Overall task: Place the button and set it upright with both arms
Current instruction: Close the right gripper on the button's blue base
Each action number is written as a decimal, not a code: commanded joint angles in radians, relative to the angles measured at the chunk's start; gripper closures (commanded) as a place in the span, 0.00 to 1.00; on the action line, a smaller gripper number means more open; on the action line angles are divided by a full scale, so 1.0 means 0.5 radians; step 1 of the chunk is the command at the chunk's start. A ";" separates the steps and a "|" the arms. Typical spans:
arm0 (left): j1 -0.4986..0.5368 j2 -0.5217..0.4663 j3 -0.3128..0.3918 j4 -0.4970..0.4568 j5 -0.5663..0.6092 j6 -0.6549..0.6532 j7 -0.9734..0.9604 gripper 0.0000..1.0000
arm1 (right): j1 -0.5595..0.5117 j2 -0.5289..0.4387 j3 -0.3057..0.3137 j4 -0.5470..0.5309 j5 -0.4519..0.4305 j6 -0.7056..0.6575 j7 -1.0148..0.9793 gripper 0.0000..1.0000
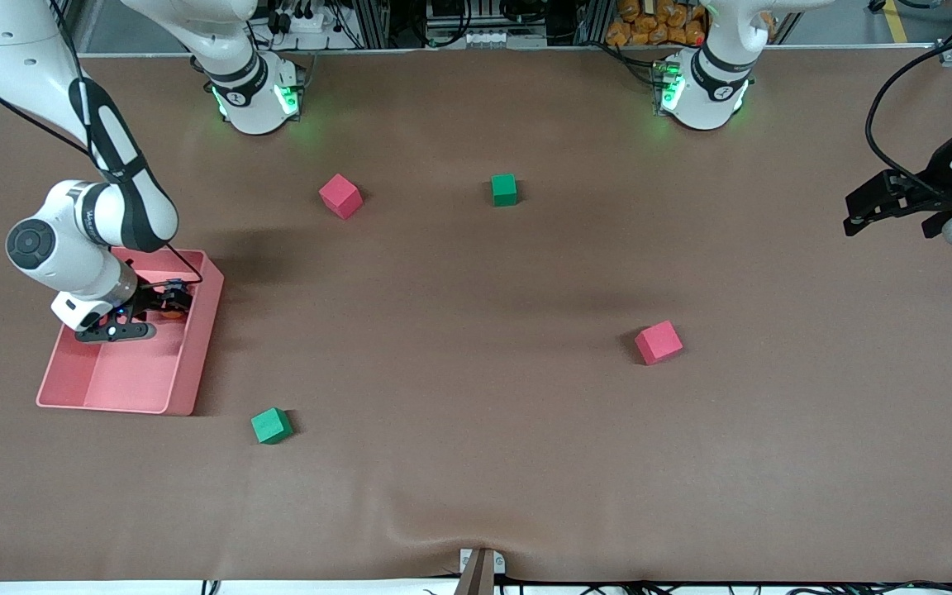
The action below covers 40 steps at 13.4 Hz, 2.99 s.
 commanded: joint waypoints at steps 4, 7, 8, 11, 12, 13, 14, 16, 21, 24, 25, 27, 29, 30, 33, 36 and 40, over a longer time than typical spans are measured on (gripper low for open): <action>-0.002 0.010 0.000 0.021 -0.018 -0.011 -0.013 0.00 | -0.003 -0.101 -0.007 -0.070 -0.007 -0.203 0.024 0.00; -0.005 0.010 0.000 0.021 -0.018 -0.011 -0.016 0.00 | 0.000 -0.123 -0.007 -0.089 -0.007 -0.259 0.024 0.00; -0.005 0.013 0.000 0.021 -0.018 -0.011 -0.016 0.00 | 0.000 -0.126 -0.007 -0.098 -0.007 -0.259 0.024 0.00; -0.005 0.013 0.000 0.024 -0.018 -0.011 -0.016 0.00 | 0.003 -0.141 -0.007 -0.122 -0.007 -0.262 0.024 0.00; -0.005 0.013 0.000 0.021 -0.018 -0.011 -0.016 0.00 | 0.006 -0.148 -0.007 -0.125 -0.007 -0.283 0.024 0.00; -0.005 0.016 0.000 0.021 -0.018 -0.011 -0.013 0.00 | 0.009 -0.151 -0.004 -0.125 -0.007 -0.307 0.024 0.00; -0.008 0.019 0.000 0.018 -0.018 -0.011 -0.013 0.00 | 0.009 -0.154 -0.004 -0.122 -0.007 -0.317 0.024 0.00; -0.005 0.016 -0.003 0.024 -0.015 -0.011 -0.006 0.00 | 0.012 -0.154 -0.004 -0.122 -0.007 -0.317 0.015 0.00; -0.005 0.016 -0.003 0.024 -0.015 -0.011 -0.006 0.00 | 0.015 -0.151 -0.004 -0.122 -0.007 -0.347 0.002 0.55; -0.005 0.016 -0.003 0.027 -0.018 -0.011 -0.003 0.00 | 0.015 -0.148 -0.001 -0.119 -0.007 -0.360 0.002 0.80; -0.005 0.016 -0.003 0.024 -0.018 -0.011 -0.003 0.00 | 0.015 -0.148 -0.001 -0.119 -0.007 -0.360 0.002 0.80; -0.002 0.016 0.000 0.024 -0.018 -0.011 -0.003 0.00 | 0.022 -0.148 -0.001 -0.119 -0.007 -0.363 0.002 0.80; -0.002 0.016 0.000 0.024 -0.018 -0.011 0.009 0.00 | 0.034 -0.145 -0.001 -0.119 -0.007 -0.363 0.002 0.80; -0.002 0.016 0.000 0.021 -0.018 -0.011 0.006 0.00 | 0.034 -0.142 -0.001 -0.119 -0.007 -0.363 0.002 0.80; -0.005 0.016 0.000 0.021 -0.018 -0.011 -0.006 0.00 | 0.037 -0.141 -0.001 -0.104 -0.007 -0.360 0.002 0.83; -0.005 0.019 -0.003 0.021 -0.018 -0.011 -0.013 0.00 | 0.037 -0.151 -0.001 0.003 -0.010 -0.366 0.002 0.92; -0.008 0.016 0.000 0.024 -0.012 -0.011 -0.009 0.00 | 0.089 -0.184 0.003 0.297 -0.010 -0.592 0.002 0.94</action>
